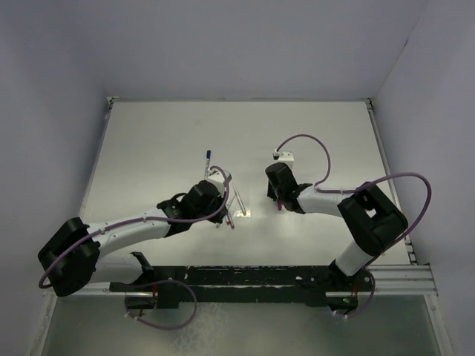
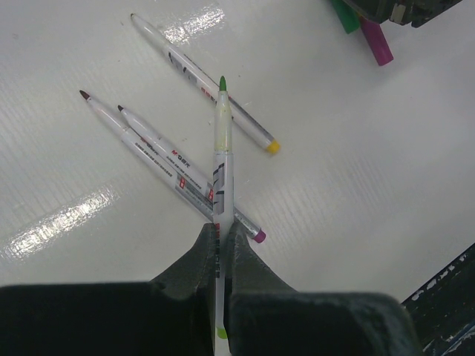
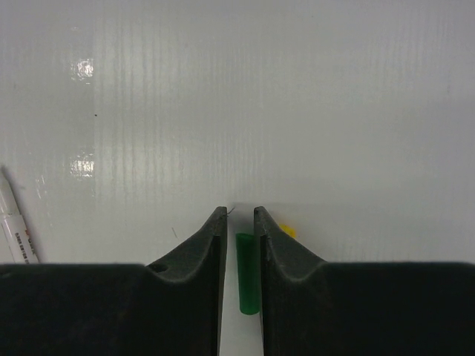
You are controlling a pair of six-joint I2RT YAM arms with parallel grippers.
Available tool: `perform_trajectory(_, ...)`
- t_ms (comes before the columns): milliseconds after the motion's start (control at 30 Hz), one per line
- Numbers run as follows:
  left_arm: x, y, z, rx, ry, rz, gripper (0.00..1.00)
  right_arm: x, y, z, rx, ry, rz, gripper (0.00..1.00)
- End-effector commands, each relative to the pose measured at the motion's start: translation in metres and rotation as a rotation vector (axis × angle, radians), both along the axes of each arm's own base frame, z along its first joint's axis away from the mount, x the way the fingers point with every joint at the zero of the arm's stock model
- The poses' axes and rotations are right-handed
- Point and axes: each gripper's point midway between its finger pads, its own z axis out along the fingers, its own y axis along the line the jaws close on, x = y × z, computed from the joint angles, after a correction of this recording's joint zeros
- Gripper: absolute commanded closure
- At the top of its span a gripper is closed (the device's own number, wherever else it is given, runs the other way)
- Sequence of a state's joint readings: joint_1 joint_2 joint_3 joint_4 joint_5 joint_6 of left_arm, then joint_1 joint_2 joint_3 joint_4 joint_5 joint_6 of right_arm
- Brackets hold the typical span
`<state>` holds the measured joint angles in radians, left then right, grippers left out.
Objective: Insert the pens into the pen caps
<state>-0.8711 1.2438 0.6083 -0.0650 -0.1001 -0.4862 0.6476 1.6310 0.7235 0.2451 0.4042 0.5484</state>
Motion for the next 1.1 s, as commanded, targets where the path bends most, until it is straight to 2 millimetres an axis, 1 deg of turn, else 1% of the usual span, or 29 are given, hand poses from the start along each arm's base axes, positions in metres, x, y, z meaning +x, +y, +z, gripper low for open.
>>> perform_trajectory(0, 0.005, -0.007, 0.012, -0.046, -0.039, -0.003, 1.00, -0.006, -0.006, 0.003, 0.030, -0.003, -0.037, 0.77)
perform_trajectory(167, 0.005, -0.006, 0.012, -0.051, -0.036, 0.004, 1.00, -0.018, -0.014, -0.006, 0.027, 0.030, -0.058, 0.76)
perform_trajectory(300, 0.005, -0.006, 0.013, -0.054, -0.038, 0.006, 1.00, -0.023, -0.019, -0.007, 0.025, 0.035, -0.068, 0.73)
perform_trajectory(467, 0.005, -0.007, 0.016, -0.058, -0.042, 0.006, 1.00, -0.026, -0.017, -0.007, 0.026, 0.050, -0.054, 0.66)
perform_trajectory(767, 0.004, -0.003, 0.020, -0.066, -0.052, 0.018, 1.00, -0.037, -0.010, -0.007, 0.035, 0.079, -0.026, 0.66)
perform_trajectory(933, 0.005, -0.003, 0.021, -0.065, -0.053, 0.021, 1.00, -0.045, -0.005, -0.007, 0.039, 0.094, -0.022, 0.67)
perform_trajectory(1033, 0.005, -0.004, 0.021, -0.066, -0.052, 0.018, 1.00, -0.048, -0.005, -0.007, 0.033, 0.102, -0.027, 0.73)
perform_trajectory(1067, 0.005, -0.005, 0.021, -0.068, -0.052, 0.018, 1.00, -0.049, -0.006, -0.007, 0.024, 0.108, -0.029, 0.78)
